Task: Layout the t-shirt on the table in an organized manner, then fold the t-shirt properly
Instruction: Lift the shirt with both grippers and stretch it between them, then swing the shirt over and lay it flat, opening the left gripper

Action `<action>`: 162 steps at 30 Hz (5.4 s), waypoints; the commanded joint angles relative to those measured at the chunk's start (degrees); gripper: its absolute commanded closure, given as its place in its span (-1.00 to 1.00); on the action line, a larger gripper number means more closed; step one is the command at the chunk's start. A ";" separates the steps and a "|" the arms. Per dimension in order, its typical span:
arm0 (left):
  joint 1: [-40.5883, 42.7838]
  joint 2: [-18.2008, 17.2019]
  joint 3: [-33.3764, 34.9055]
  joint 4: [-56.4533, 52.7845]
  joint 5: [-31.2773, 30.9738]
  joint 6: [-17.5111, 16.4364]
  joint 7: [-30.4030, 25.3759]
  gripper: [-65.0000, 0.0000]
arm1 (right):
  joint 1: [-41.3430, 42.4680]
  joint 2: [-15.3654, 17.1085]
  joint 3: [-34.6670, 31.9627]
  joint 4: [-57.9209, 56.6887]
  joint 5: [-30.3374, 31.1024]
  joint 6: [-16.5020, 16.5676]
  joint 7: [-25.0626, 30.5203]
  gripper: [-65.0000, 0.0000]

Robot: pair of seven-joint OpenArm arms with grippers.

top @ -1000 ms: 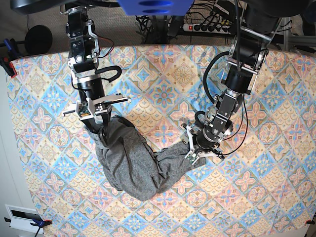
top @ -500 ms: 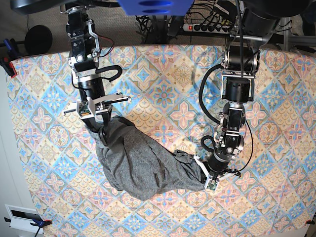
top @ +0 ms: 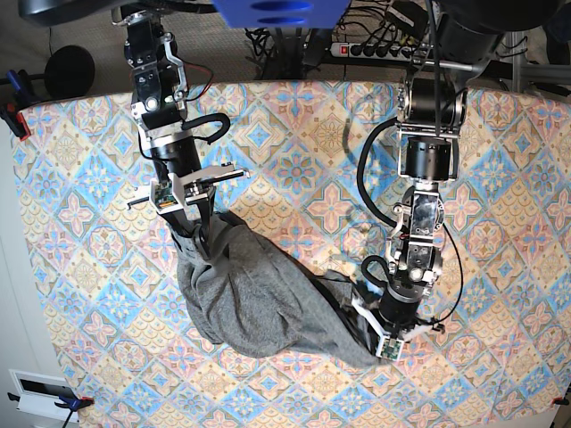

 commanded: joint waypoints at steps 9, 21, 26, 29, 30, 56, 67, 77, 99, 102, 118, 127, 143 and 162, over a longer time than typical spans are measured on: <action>5.04 1.39 0.07 29.93 -0.08 0.41 -2.16 1.00 | 11.77 0.24 2.47 0.86 0.01 -0.56 -2.00 1.00; 8.29 1.21 -0.11 51.12 0.00 0.41 -2.16 1.00 | 17.58 0.06 3.96 0.86 0.01 -0.56 -1.92 1.00; 10.22 0.42 -0.46 53.23 0.36 0.41 -2.34 1.00 | 17.31 0.24 7.39 1.04 0.10 -0.56 -1.65 1.00; 12.33 -0.72 -0.46 53.32 2.03 0.50 -2.60 1.00 | 16.17 0.24 10.29 1.30 0.10 -0.56 -1.57 1.00; 13.12 -0.81 -0.46 53.32 2.03 0.50 -2.60 1.00 | 15.29 0.24 11.79 1.30 0.10 -0.56 -1.57 1.00; 18.05 1.56 -1.34 53.58 1.41 0.50 -10.25 1.00 | 11.95 0.24 16.71 1.13 0.18 -0.56 -1.48 1.00; 18.05 1.56 -1.34 53.58 -2.63 0.50 -10.25 1.00 | 11.95 0.24 16.62 1.13 0.18 -0.56 -1.48 1.00; 21.39 1.30 -1.60 53.67 -2.63 0.50 -10.43 1.00 | 12.04 1.12 17.06 1.48 0.10 -0.56 -1.13 1.00; 20.86 1.21 -1.43 53.76 1.41 3.49 -20.36 1.00 | 18.54 9.82 24.18 1.48 0.18 -0.56 2.83 1.00; 23.23 1.39 -1.25 53.76 4.31 3.75 -20.80 1.00 | 17.31 9.82 25.50 1.48 0.18 -0.56 2.83 1.00; 40.55 1.56 -1.25 53.76 15.83 11.13 -46.73 1.00 | 3.86 10.08 34.55 2.27 0.27 -0.74 18.74 1.00; 25.17 5.08 0.51 53.76 24.62 13.42 -46.73 1.00 | 15.20 12.46 34.55 2.27 0.18 -0.91 15.84 1.00; 1.17 5.17 11.23 53.67 32.71 15.88 -46.65 1.00 | 34.98 12.46 34.20 2.00 -0.17 -0.91 14.96 1.00; 20.33 10.62 0.94 53.58 41.94 15.97 -46.56 1.00 | 25.49 15.89 33.76 2.18 0.18 -0.74 13.56 1.00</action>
